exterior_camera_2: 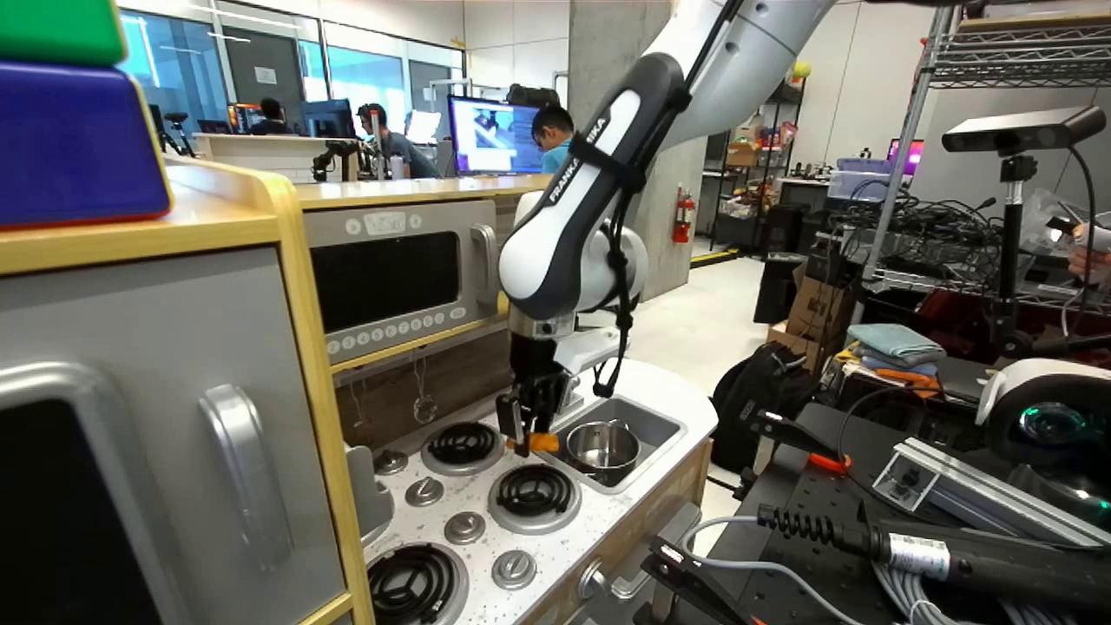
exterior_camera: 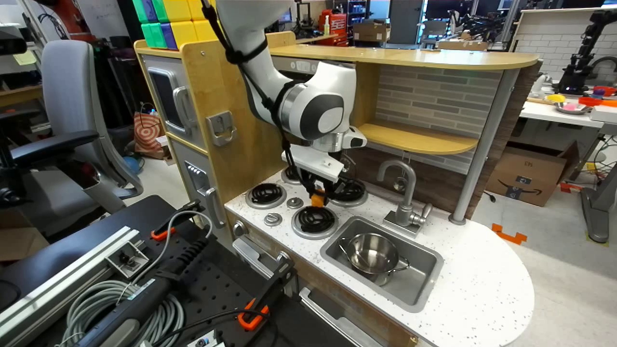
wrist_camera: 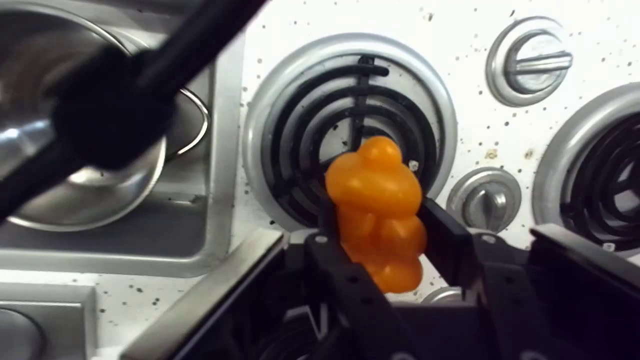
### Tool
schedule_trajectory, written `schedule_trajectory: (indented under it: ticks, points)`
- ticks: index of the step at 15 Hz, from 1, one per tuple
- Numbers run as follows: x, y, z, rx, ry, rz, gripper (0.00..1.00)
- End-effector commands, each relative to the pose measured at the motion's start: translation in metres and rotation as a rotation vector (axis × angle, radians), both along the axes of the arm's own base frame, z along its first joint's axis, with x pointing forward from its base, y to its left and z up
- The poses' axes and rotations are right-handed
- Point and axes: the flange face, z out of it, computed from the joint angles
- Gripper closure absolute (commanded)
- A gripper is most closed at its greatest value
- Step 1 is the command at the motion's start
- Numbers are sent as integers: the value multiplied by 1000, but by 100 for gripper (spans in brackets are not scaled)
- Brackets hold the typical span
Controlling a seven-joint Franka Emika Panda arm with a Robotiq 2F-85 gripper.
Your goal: Pick up the orange object from the stove and put it in the pot, that is in the sink
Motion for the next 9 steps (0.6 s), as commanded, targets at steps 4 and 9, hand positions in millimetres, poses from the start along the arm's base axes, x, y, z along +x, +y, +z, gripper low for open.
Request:
schedule_trajectory:
  ticks: [4, 9]
  points:
    - [-17, -47, 38, -3, 135, -200, 81]
    - [-22, -81, -8, -136, 77, -393, 81]
